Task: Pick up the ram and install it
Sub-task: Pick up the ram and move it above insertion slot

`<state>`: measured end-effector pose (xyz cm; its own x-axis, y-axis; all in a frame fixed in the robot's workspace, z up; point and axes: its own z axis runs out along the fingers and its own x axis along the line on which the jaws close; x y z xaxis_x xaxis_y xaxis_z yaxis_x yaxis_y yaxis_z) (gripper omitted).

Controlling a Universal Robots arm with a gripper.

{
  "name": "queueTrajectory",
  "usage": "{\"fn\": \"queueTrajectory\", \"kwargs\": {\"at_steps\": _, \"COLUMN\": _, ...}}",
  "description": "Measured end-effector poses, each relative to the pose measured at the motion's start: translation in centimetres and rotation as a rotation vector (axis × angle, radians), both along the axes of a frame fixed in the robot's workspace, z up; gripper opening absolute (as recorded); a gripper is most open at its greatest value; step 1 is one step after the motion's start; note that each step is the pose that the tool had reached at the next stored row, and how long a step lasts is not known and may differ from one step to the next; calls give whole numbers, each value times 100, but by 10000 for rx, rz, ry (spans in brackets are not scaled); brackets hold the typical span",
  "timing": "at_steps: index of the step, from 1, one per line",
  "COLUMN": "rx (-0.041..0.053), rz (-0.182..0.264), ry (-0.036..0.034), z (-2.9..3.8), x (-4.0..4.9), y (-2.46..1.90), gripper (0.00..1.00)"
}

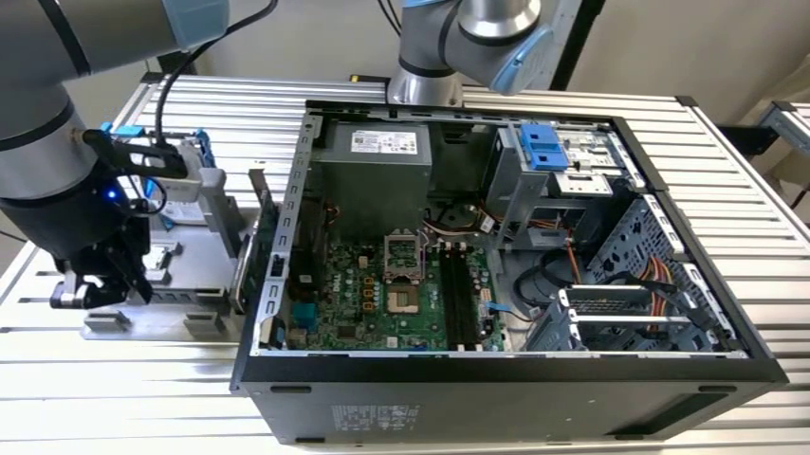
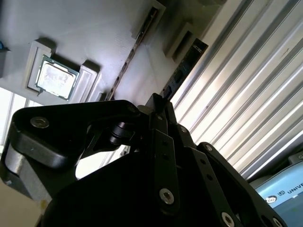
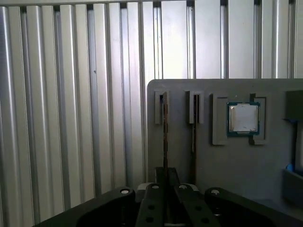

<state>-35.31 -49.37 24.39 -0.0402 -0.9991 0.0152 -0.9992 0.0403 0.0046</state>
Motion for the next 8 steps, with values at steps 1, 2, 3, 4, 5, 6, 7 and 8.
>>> {"fn": "queueTrajectory", "kwargs": {"at_steps": 1, "rx": 0, "rz": 0, "ry": 0, "z": 7, "x": 0, "y": 0, "gripper": 0}}
{"fn": "queueTrajectory", "kwargs": {"at_steps": 2, "rx": 0, "rz": 0, "ry": 0, "z": 15, "x": 0, "y": 0, "gripper": 0}}
{"fn": "queueTrajectory", "kwargs": {"at_steps": 3, "rx": 0, "rz": 0, "ry": -1, "z": 22, "x": 0, "y": 0, "gripper": 0}}
{"fn": "queueTrajectory", "kwargs": {"at_steps": 4, "rx": 0, "rz": 0, "ry": -2, "z": 29, "x": 0, "y": 0, "gripper": 0}}
{"fn": "queueTrajectory", "kwargs": {"at_steps": 5, "rx": 0, "rz": 0, "ry": -4, "z": 36, "x": -1, "y": 0, "gripper": 0}}
{"fn": "queueTrajectory", "kwargs": {"at_steps": 6, "rx": 0, "rz": 0, "ry": -5, "z": 44, "x": -1, "y": 0, "gripper": 0}}
{"fn": "queueTrajectory", "kwargs": {"at_steps": 7, "rx": 0, "rz": 0, "ry": -6, "z": 53, "x": -1, "y": 0, "gripper": 0}}
{"fn": "queueTrajectory", "kwargs": {"at_steps": 8, "rx": 0, "rz": 0, "ry": -7, "z": 62, "x": -2, "y": 0, "gripper": 0}}
